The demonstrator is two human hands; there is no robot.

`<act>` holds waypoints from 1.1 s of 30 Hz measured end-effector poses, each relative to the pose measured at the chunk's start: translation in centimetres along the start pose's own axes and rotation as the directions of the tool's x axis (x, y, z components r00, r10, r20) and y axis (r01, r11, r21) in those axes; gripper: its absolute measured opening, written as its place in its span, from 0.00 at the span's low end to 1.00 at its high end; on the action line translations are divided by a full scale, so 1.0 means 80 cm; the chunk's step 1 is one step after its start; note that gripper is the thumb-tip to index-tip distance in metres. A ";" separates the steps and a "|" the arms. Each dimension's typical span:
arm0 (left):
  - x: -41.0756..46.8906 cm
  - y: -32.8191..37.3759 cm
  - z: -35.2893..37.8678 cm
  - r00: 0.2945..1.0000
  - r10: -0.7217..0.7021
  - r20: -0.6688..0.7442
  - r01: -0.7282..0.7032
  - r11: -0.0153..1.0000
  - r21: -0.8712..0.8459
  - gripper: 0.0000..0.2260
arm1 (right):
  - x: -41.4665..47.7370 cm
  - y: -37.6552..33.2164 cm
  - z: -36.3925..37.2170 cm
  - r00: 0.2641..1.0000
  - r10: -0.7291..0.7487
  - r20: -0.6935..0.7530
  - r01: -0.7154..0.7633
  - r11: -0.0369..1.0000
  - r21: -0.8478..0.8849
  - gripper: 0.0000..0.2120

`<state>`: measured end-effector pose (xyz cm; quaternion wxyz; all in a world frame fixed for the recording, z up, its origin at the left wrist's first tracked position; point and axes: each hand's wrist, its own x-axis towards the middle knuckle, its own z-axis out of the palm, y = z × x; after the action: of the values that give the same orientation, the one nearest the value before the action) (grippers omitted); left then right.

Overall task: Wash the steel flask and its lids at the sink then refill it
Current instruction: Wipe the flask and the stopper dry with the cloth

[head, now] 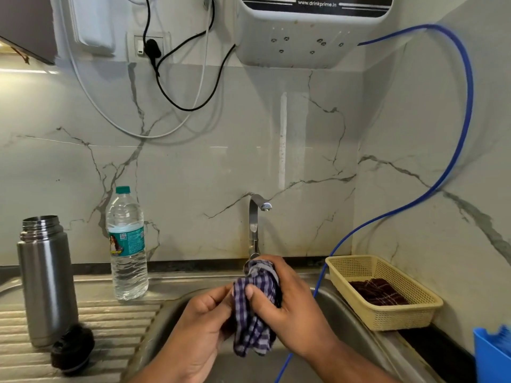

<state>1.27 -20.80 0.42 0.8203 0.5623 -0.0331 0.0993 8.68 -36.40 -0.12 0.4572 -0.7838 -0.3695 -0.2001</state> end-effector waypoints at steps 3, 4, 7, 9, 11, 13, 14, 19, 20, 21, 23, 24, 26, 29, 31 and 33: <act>0.000 0.001 0.003 1.000 0.030 0.007 -0.029 0.998 -0.059 0.12 | 0.002 -0.016 0.004 0.974 0.225 0.001 -0.219 0.944 0.248 0.16; -0.001 0.001 0.003 0.999 0.036 0.011 -0.036 0.998 -0.057 0.12 | 0.004 -0.020 0.003 0.947 0.317 0.049 -0.314 0.886 0.342 0.17; 0.000 -0.001 0.002 0.999 0.034 0.009 -0.034 0.999 -0.039 0.12 | 0.005 -0.021 0.000 0.911 0.374 0.174 -0.413 0.825 0.385 0.22; 0.002 0.000 -0.001 0.999 0.032 -0.026 -0.034 0.998 -0.060 0.12 | 0.004 -0.014 0.001 0.948 0.245 0.203 -0.295 0.917 0.269 0.33; 0.005 0.002 -0.006 0.999 0.016 -0.041 -0.020 0.997 -0.080 0.13 | 0.003 -0.005 -0.003 0.964 0.087 0.251 -0.116 0.988 0.106 0.45; 0.007 0.004 -0.010 1.000 -0.003 -0.028 0.000 0.997 -0.077 0.13 | 0.005 -0.002 -0.011 0.955 -0.046 0.292 0.065 0.996 -0.057 0.48; 0.007 0.003 -0.012 1.000 -0.009 -0.018 0.008 0.997 -0.077 0.13 | 0.006 -0.001 -0.012 0.954 -0.099 0.282 0.139 0.982 -0.126 0.46; 0.003 0.007 -0.002 0.998 -0.007 0.061 0.009 1.000 -0.028 0.14 | -0.003 -0.006 -0.005 0.991 -0.131 0.007 0.132 0.989 -0.068 0.33; 0.003 0.009 -0.002 0.998 0.008 0.066 -0.007 1.000 -0.018 0.14 | -0.004 -0.010 -0.001 0.996 -0.086 -0.023 0.086 0.996 -0.014 0.32; 0.002 0.010 -0.003 0.997 0.029 0.070 -0.029 1.000 0.001 0.14 | -0.004 -0.014 0.002 1.000 -0.026 -0.013 0.027 0.997 0.075 0.31; 0.001 0.011 -0.005 0.992 0.082 0.095 -0.091 0.992 0.091 0.14 | -0.006 -0.021 0.008 0.990 0.115 0.081 -0.135 0.936 0.325 0.30; -0.001 0.012 -0.005 0.986 0.114 0.121 -0.134 0.975 0.176 0.14 | -0.006 -0.023 0.011 0.973 0.184 0.138 -0.227 0.868 0.442 0.30; -0.001 0.014 -0.005 0.965 0.184 0.187 -0.243 0.898 0.367 0.13 | -0.002 -0.030 0.013 0.918 0.324 0.228 -0.396 0.729 0.559 0.33; 0.005 0.013 -0.009 0.933 0.205 0.296 -0.343 0.754 0.560 0.12 | 0.000 -0.038 0.003 0.718 0.520 0.462 -0.684 0.407 0.605 0.33; 0.014 0.007 -0.019 0.917 0.163 0.364 -0.368 0.698 0.614 0.11 | 0.001 -0.038 -0.005 0.537 0.517 0.667 -0.828 0.173 0.533 0.37; 0.022 -0.001 -0.028 0.911 0.136 0.388 -0.372 0.678 0.634 0.10 | 0.008 -0.035 -0.003 0.435 0.556 0.709 -0.886 0.123 0.447 0.39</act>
<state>2.87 -18.54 -0.15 0.5099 0.8266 -0.2000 0.1295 6.97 -35.49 1.97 0.7042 -0.5898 -0.0524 0.3918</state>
